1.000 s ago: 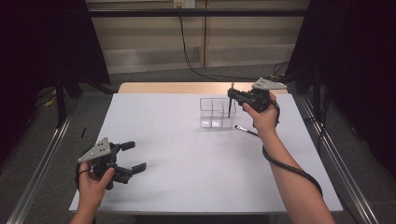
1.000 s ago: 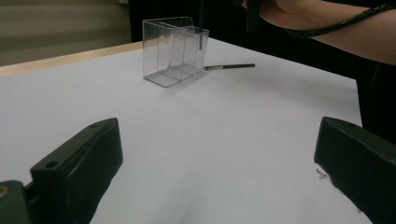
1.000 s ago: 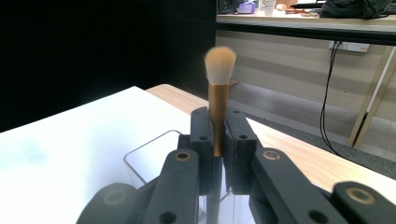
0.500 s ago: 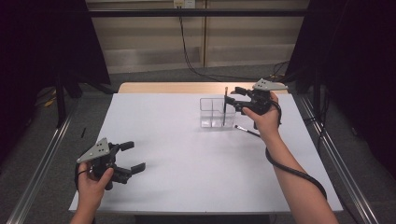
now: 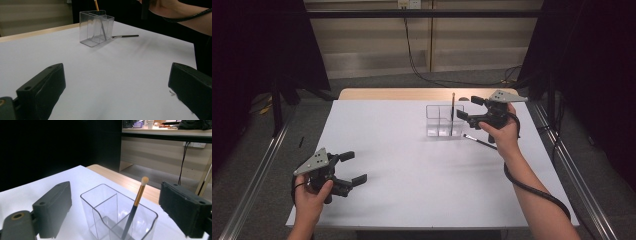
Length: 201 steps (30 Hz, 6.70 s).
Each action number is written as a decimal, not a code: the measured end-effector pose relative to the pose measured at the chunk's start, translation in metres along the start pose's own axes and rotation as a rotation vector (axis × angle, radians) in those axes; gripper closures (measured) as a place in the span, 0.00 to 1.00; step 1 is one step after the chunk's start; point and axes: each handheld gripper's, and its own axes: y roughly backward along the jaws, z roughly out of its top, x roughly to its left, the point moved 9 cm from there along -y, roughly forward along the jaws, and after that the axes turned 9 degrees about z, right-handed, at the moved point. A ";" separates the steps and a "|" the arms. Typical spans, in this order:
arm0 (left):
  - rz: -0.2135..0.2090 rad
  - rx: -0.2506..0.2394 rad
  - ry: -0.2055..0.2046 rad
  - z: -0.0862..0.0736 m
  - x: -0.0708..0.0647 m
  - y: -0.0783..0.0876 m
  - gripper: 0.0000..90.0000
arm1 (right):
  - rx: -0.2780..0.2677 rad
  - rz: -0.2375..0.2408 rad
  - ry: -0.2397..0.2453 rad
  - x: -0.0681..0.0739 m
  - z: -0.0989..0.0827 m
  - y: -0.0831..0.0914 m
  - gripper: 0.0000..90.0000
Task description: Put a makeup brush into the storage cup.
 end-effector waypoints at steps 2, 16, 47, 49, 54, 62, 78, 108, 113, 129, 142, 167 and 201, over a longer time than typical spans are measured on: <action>0.002 0.002 -0.003 0.000 0.000 0.000 0.01 | 0.002 0.008 -0.005 0.001 -0.002 0.003 0.11; 0.017 -0.003 0.005 -0.002 -0.001 0.004 0.01 | 0.003 0.018 0.020 0.000 -0.001 0.026 0.04; 0.029 -0.003 0.008 -0.005 0.002 0.009 0.01 | 0.018 0.026 0.016 0.013 -0.027 0.063 0.02; 0.028 -0.004 0.007 -0.005 0.002 0.009 0.01 | 0.015 0.028 0.013 0.016 -0.028 0.067 0.02; 0.029 -0.002 0.008 -0.005 0.003 0.009 0.01 | 0.014 0.036 0.019 0.024 -0.031 0.075 0.02; 0.033 -0.001 0.009 -0.005 0.002 0.012 0.01 | 0.037 0.046 0.016 0.034 -0.046 0.081 0.02; 0.045 0.000 0.004 -0.005 -0.001 0.013 0.01 | 0.052 0.057 0.016 0.051 -0.066 0.095 0.02; 0.042 0.006 -0.009 -0.006 0.000 0.010 0.01 | 0.085 0.075 -0.001 0.078 -0.095 0.118 0.02; 0.042 0.008 -0.011 -0.006 0.000 0.010 0.01 | 0.085 0.072 -0.004 0.077 -0.096 0.120 0.02; 0.033 0.003 -0.010 -0.005 0.000 0.007 0.01 | 0.071 0.045 0.004 0.067 -0.090 0.124 0.02; 0.019 0.005 -0.011 -0.003 -0.001 0.000 0.01 | 0.082 0.022 0.011 0.052 -0.083 0.116 0.02; 0.021 0.006 -0.008 -0.005 -0.002 0.000 0.01 | 0.079 -0.008 0.019 0.024 -0.062 0.089 0.03; 0.010 0.011 -0.023 -0.004 -0.004 -0.001 0.01 | 0.089 -0.026 0.014 -0.001 -0.053 0.054 0.03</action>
